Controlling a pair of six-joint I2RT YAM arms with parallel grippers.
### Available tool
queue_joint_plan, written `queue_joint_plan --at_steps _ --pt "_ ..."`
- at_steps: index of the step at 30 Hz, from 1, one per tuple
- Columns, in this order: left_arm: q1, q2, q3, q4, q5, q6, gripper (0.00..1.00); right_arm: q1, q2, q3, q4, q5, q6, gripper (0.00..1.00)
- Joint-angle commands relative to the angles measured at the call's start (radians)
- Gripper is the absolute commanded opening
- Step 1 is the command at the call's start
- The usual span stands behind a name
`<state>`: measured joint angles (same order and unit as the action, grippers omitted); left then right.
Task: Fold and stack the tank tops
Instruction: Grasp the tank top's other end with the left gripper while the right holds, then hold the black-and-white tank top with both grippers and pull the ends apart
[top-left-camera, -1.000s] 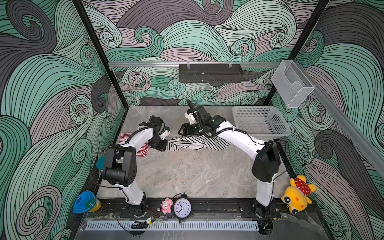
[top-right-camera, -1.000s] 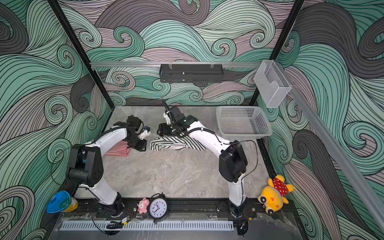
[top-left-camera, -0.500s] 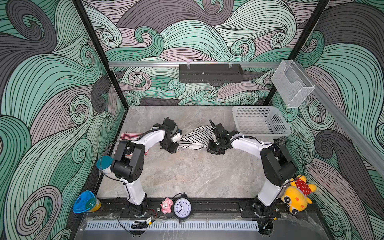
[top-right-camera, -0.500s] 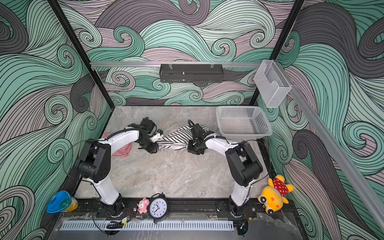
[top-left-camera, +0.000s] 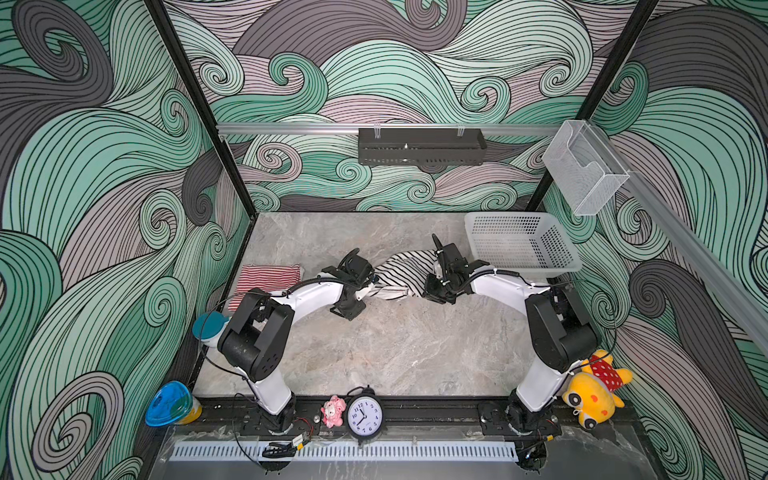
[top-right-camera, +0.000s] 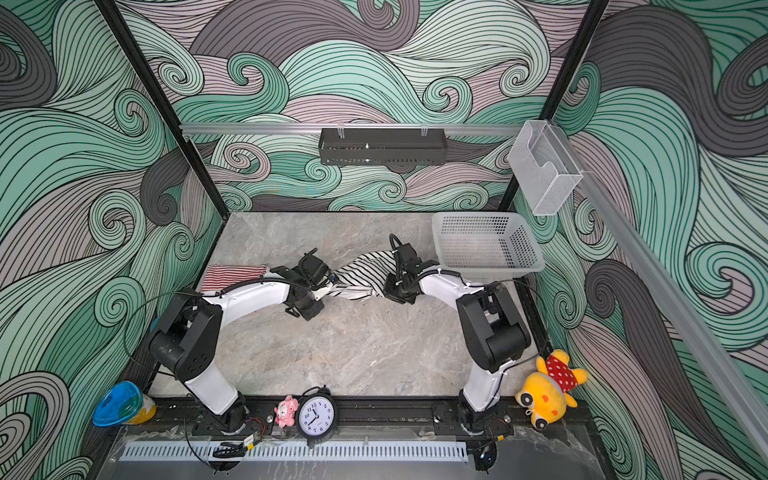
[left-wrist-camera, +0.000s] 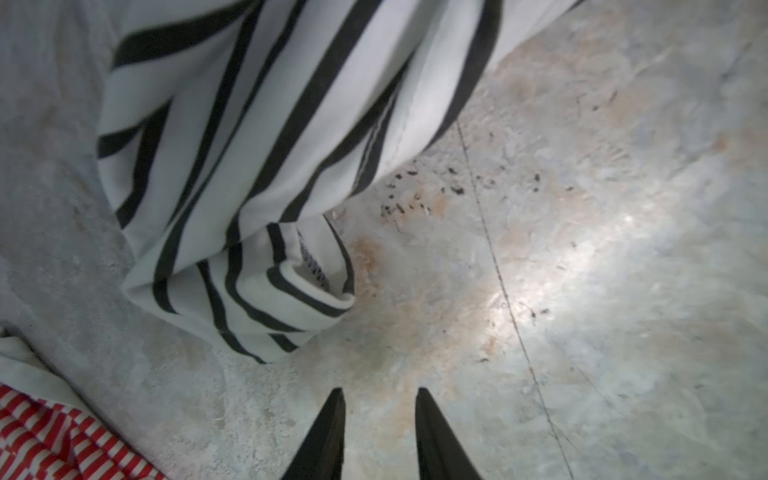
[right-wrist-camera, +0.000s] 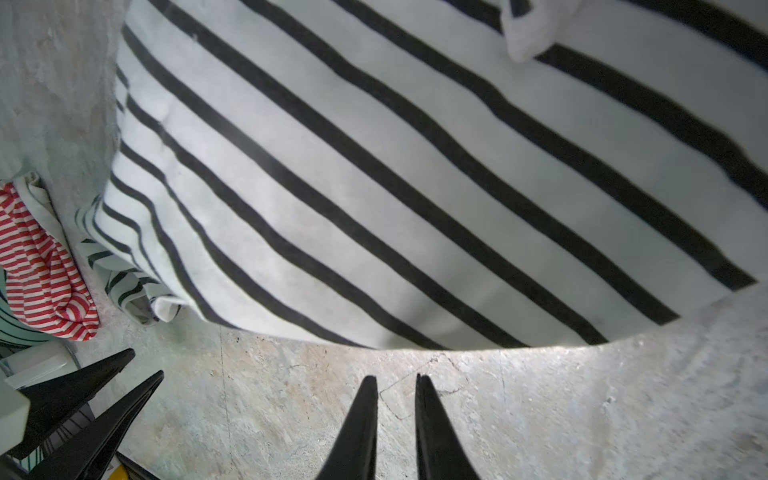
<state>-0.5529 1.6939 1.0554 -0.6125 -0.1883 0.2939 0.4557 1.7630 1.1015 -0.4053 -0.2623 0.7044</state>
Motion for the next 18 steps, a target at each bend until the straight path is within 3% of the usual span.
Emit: queue_joint_plan --at_steps 1,6,18 --pt "-0.018 0.018 0.006 0.034 -0.061 -0.012 0.33 0.000 -0.016 -0.014 0.015 -0.002 0.018 0.19" --pt "-0.030 0.038 0.025 0.013 -0.019 -0.022 0.33 -0.002 -0.026 -0.024 0.024 -0.001 0.018 0.19" --pt "-0.034 0.094 0.069 0.046 -0.074 -0.025 0.33 -0.006 -0.036 -0.048 0.041 -0.005 0.018 0.19"
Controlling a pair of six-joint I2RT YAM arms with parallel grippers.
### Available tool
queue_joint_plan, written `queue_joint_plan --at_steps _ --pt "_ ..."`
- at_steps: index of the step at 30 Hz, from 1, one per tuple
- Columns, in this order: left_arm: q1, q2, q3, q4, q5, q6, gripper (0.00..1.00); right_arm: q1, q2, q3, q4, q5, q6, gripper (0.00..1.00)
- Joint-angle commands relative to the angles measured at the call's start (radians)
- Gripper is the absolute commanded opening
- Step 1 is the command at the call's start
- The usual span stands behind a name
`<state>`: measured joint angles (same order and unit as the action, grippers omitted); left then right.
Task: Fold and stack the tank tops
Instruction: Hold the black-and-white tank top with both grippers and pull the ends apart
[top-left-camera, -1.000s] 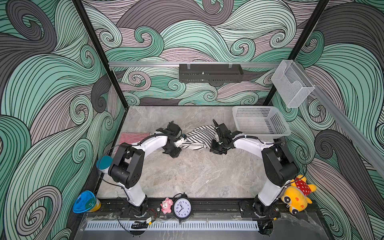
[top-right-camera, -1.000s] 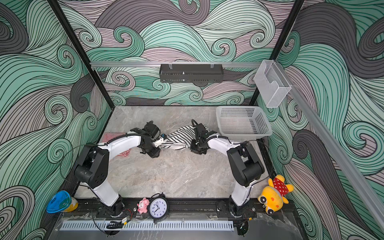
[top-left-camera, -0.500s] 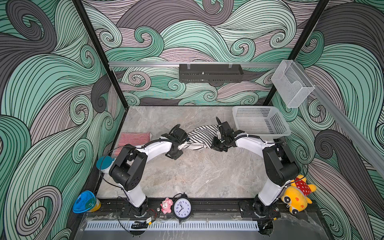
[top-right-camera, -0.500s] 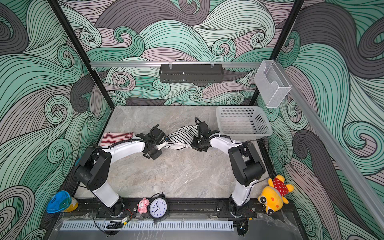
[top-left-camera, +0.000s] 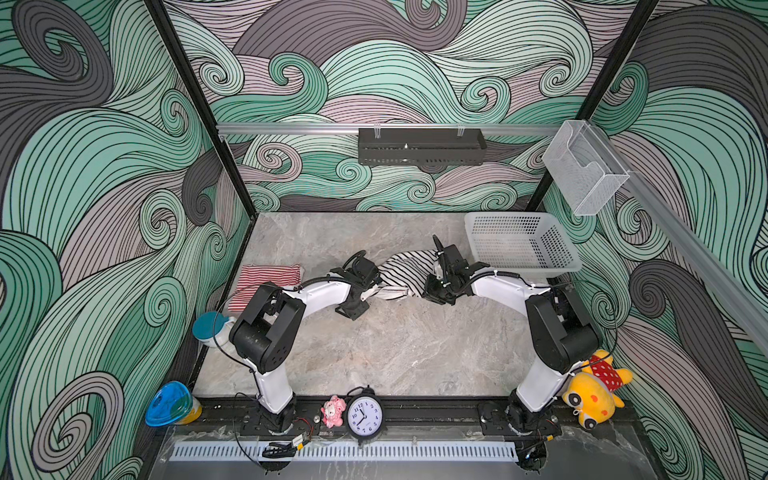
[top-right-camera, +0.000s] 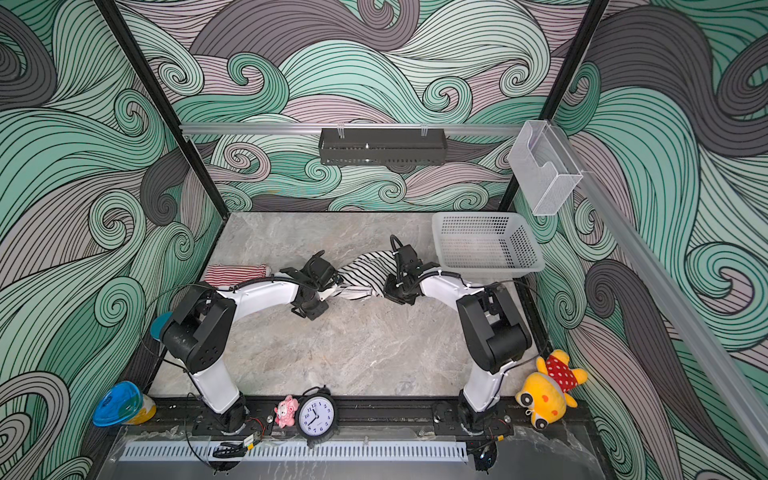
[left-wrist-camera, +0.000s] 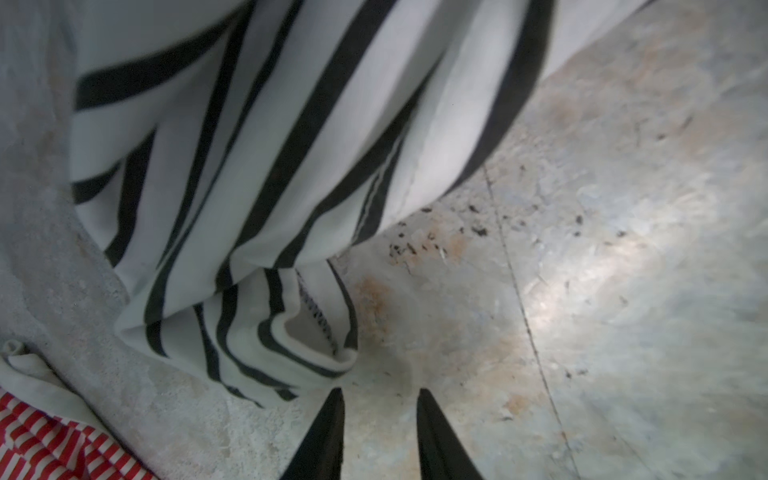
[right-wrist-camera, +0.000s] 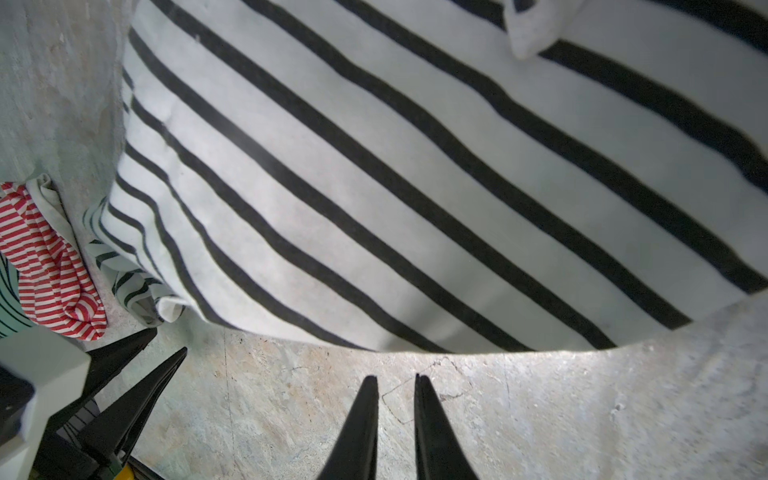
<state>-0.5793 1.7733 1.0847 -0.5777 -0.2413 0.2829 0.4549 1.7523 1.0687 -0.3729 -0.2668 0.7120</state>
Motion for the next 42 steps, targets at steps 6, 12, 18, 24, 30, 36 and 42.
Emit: queue_joint_plan --at_steps 6,12,18,24,30,36,42 --pt "-0.007 0.024 0.064 0.015 -0.027 -0.013 0.33 -0.008 -0.022 -0.024 0.007 -0.004 0.014 0.19" --pt "-0.007 0.074 0.098 0.010 -0.034 -0.004 0.32 -0.012 -0.025 -0.022 0.009 -0.005 0.012 0.19" --pt "-0.006 0.085 0.094 0.009 -0.031 -0.004 0.32 -0.024 -0.036 -0.033 0.008 -0.004 0.007 0.19" --pt "0.006 0.113 0.095 0.010 -0.040 -0.001 0.32 -0.027 -0.035 -0.037 0.008 -0.009 0.011 0.19" --pt "0.032 0.131 0.108 -0.016 -0.004 0.002 0.28 -0.032 -0.049 -0.038 0.008 -0.002 0.008 0.19" --pt "0.054 0.131 0.109 -0.048 0.037 0.007 0.20 -0.042 -0.062 -0.041 0.001 0.003 0.006 0.19" --pt "0.070 0.135 0.097 -0.061 0.070 0.025 0.16 -0.044 -0.067 -0.035 -0.006 0.005 0.004 0.19"
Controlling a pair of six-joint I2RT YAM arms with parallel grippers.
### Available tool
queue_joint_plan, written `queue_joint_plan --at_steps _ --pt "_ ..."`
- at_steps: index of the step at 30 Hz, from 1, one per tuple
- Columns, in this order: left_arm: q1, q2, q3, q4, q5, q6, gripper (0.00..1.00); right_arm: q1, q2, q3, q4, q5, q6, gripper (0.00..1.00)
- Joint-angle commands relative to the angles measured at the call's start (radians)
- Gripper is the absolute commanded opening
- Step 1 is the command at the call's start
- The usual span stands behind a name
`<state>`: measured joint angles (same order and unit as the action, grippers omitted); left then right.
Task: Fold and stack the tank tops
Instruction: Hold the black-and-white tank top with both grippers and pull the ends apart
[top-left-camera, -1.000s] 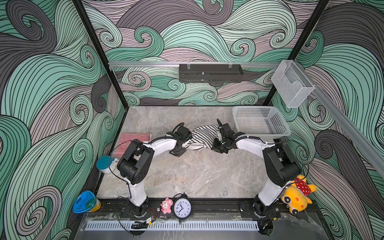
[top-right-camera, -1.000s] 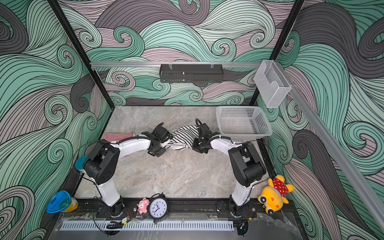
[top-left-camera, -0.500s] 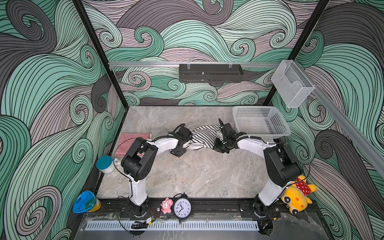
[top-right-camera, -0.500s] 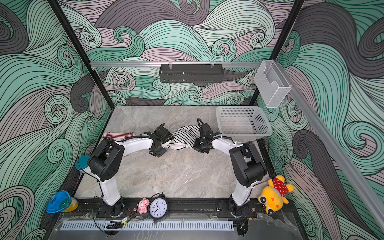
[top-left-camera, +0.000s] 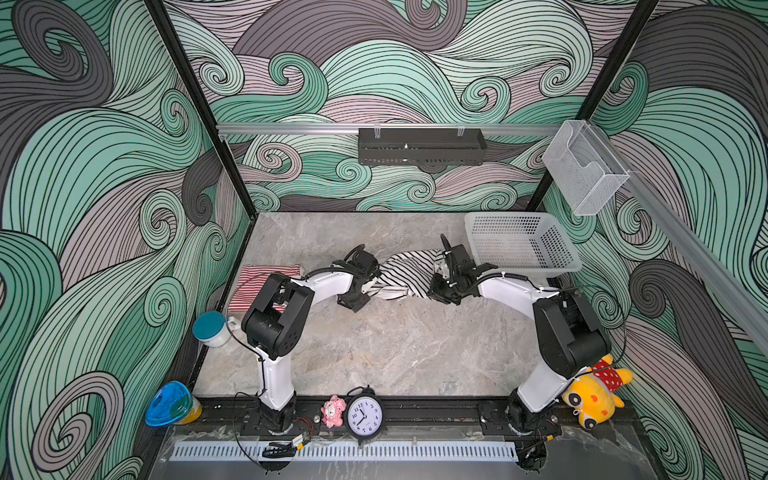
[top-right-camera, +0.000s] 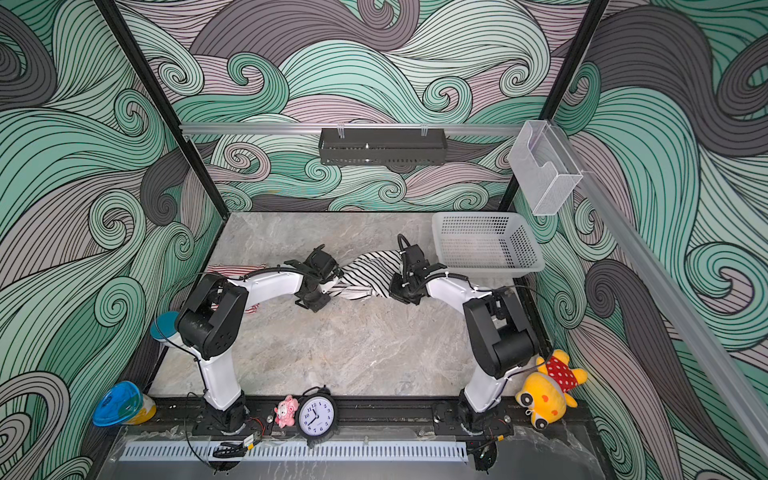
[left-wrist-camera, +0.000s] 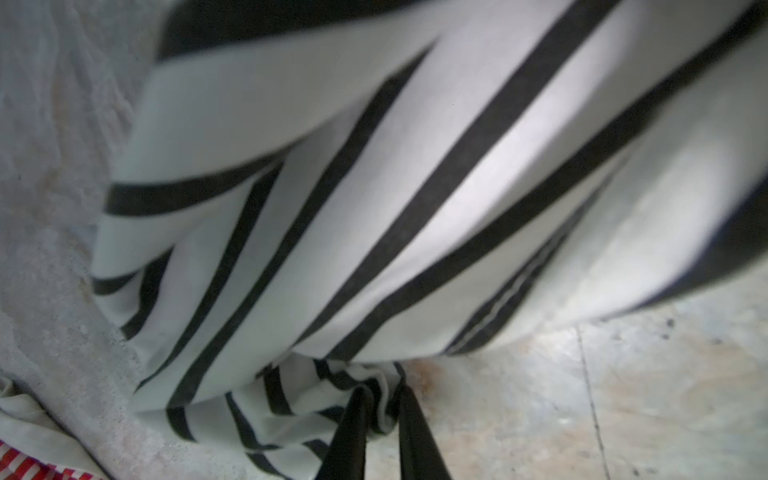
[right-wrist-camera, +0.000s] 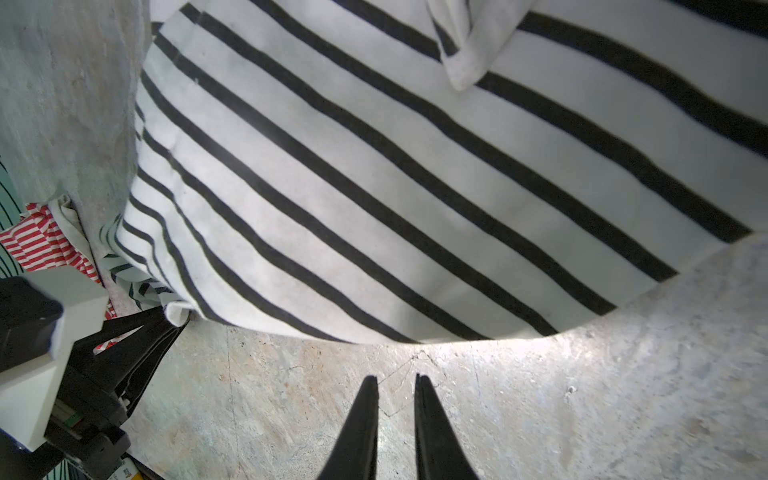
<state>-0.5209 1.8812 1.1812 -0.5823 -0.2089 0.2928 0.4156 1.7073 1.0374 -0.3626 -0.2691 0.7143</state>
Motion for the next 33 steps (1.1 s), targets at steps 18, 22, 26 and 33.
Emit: queue_joint_plan --at_steps 18,22,26,33 --pt "0.017 -0.323 0.035 -0.241 0.063 0.054 0.00 0.000 0.090 0.035 0.016 -0.051 -0.018 0.22" --pt "0.031 -0.425 0.010 -0.271 0.066 0.043 0.00 -0.012 0.172 0.106 -0.040 -0.012 -0.044 0.23" --pt "0.066 -0.558 -0.019 -0.264 0.069 0.023 0.00 -0.015 0.166 0.148 -0.096 0.113 -0.074 0.29" --pt "0.182 -0.696 -0.046 -0.231 0.123 0.019 0.00 -0.034 0.189 0.238 -0.163 0.211 -0.139 0.34"
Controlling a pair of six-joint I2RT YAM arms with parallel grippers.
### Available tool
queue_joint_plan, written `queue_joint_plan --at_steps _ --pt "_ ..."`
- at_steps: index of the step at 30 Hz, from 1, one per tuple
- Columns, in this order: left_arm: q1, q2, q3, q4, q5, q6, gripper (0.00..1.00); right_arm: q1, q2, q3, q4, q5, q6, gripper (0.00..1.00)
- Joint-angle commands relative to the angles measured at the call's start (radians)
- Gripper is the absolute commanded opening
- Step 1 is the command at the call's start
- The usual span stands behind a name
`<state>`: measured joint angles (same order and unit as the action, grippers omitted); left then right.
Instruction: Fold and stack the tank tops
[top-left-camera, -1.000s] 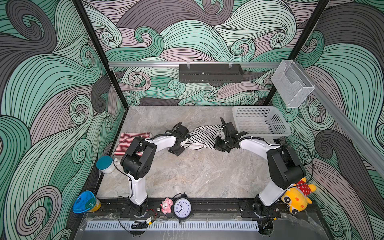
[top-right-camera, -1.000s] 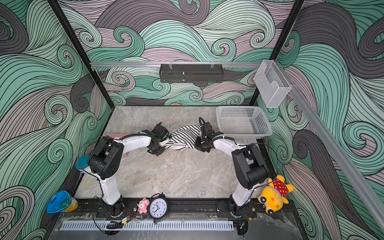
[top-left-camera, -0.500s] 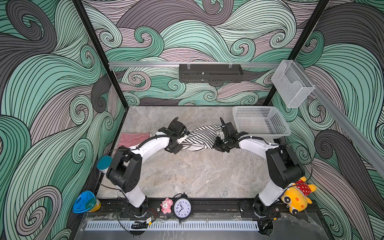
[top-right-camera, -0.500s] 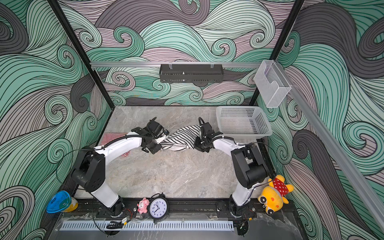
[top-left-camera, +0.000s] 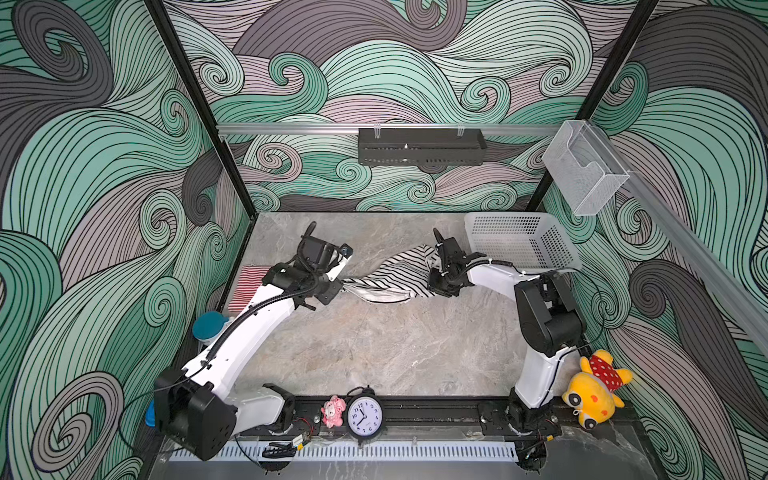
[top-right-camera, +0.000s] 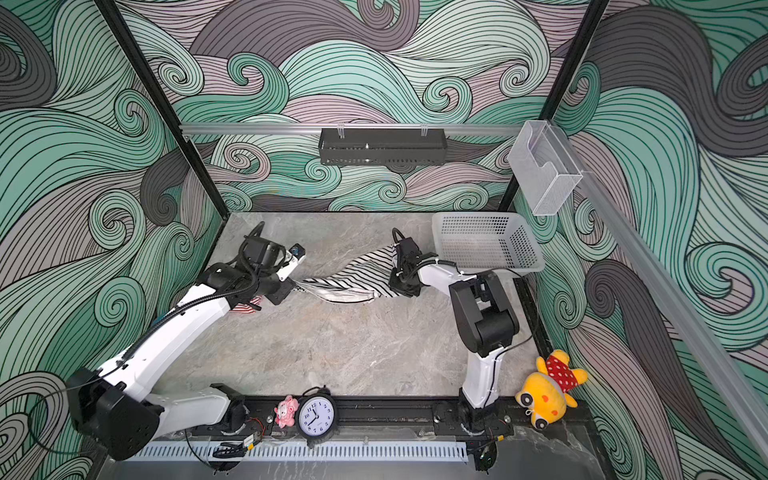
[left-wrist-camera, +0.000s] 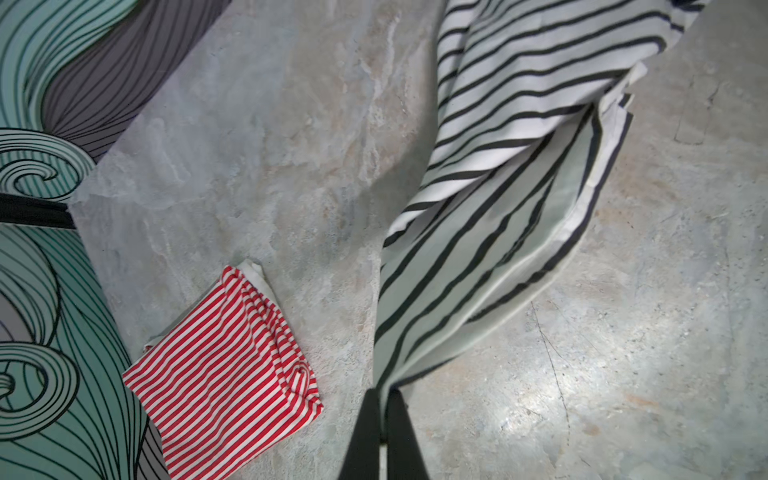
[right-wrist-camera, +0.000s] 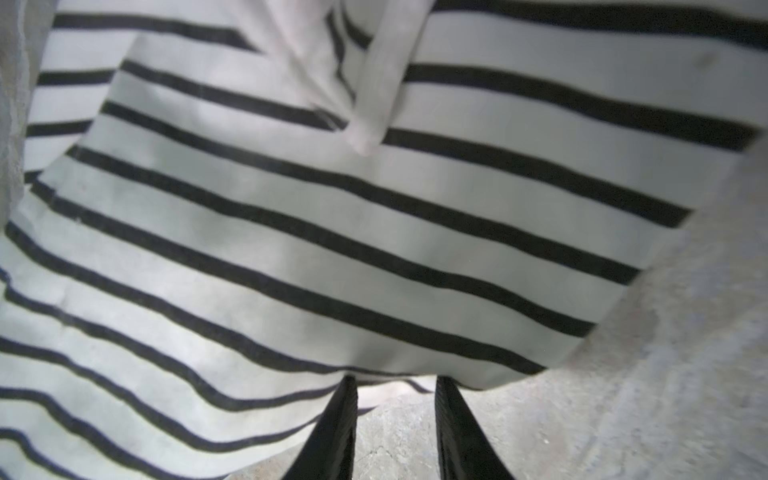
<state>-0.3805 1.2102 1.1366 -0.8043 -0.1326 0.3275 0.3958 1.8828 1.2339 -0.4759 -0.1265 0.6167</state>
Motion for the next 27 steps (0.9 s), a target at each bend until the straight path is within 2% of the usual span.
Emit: queue_joint_plan --at_steps 1,5,8,11,16,19,27 --pt "0.055 -0.028 0.002 -0.016 0.064 -0.015 0.00 -0.018 0.014 0.054 -0.052 0.060 -0.048 0.34" --pt "0.068 -0.023 -0.005 -0.025 0.070 -0.013 0.00 0.010 -0.082 0.005 0.024 -0.022 -0.038 0.37" --pt "0.073 -0.022 -0.034 -0.013 0.068 -0.013 0.00 0.070 -0.143 -0.026 0.035 -0.093 -0.012 0.43" --pt "0.075 -0.010 -0.059 -0.004 0.068 -0.011 0.00 0.135 -0.154 -0.073 0.097 -0.181 0.037 0.44" --pt "0.079 0.007 -0.069 -0.004 0.063 -0.027 0.00 0.240 -0.073 -0.067 0.155 -0.216 0.077 0.39" --pt "0.084 -0.001 -0.069 -0.004 0.062 -0.025 0.00 0.248 -0.020 -0.059 0.174 -0.205 0.098 0.37" --pt "0.110 -0.006 -0.070 -0.016 0.070 -0.018 0.00 0.243 0.120 0.008 0.182 -0.193 0.085 0.38"
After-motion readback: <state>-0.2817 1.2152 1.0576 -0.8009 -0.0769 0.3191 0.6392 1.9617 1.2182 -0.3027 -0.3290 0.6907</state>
